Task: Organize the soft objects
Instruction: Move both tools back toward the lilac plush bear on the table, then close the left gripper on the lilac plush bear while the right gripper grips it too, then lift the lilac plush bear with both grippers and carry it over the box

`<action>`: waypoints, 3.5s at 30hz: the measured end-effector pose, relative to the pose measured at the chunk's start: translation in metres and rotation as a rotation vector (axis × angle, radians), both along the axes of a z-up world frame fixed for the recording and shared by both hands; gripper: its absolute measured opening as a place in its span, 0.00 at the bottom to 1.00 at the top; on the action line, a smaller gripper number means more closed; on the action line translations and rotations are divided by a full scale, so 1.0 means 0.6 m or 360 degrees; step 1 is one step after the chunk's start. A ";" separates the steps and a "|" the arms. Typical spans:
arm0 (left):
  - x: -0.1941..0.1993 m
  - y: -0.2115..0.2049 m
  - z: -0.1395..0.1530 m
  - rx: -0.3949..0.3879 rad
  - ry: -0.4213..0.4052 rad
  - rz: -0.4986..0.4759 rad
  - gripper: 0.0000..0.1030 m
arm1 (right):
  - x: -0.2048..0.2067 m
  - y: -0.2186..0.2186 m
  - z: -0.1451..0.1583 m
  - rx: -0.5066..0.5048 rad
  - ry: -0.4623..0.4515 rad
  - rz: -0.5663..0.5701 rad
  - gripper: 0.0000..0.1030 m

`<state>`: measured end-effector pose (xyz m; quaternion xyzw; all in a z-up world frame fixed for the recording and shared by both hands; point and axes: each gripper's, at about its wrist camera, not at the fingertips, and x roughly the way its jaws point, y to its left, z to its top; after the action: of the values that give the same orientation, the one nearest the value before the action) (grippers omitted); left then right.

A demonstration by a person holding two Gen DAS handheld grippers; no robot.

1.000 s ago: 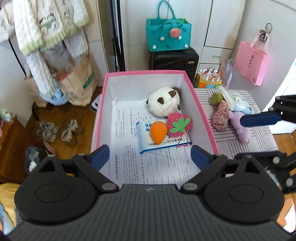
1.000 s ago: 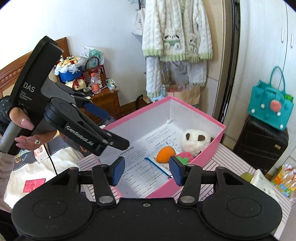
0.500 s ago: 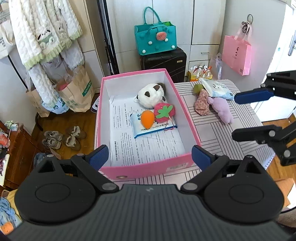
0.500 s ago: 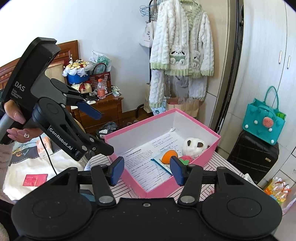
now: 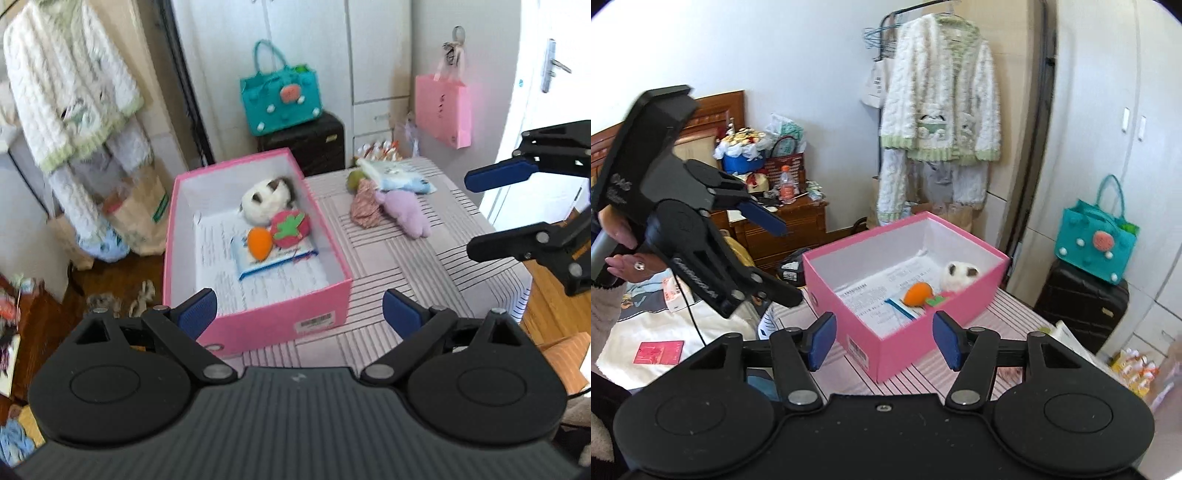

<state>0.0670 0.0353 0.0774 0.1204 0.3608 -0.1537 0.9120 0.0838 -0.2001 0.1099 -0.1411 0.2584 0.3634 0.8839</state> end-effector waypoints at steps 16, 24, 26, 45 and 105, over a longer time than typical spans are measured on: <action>0.014 -0.104 -0.082 -0.0149 -0.0044 -0.0099 0.94 | -0.001 -0.118 -0.107 0.0066 0.0059 -0.0303 0.81; 0.037 -0.162 -0.105 -0.0203 -0.0114 -0.0222 0.94 | 0.038 -0.158 -0.162 0.0120 0.0032 -0.0410 0.82; 0.043 -0.173 -0.107 -0.0212 -0.0137 -0.0238 0.94 | 0.046 -0.163 -0.175 0.0077 -0.0017 -0.0440 0.86; 0.145 -0.249 -0.183 -0.0426 -0.0111 -0.0228 0.93 | 0.147 -0.215 -0.285 0.0074 -0.0014 -0.0475 0.88; 0.215 -0.276 -0.282 -0.0702 0.0356 0.0034 0.33 | 0.192 -0.170 -0.304 0.0268 0.0352 -0.0573 0.54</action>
<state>0.1961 -0.1300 -0.0921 -0.1033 0.4184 -0.2316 0.8722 0.1989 -0.3024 -0.0728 0.0221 0.3434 0.2334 0.9095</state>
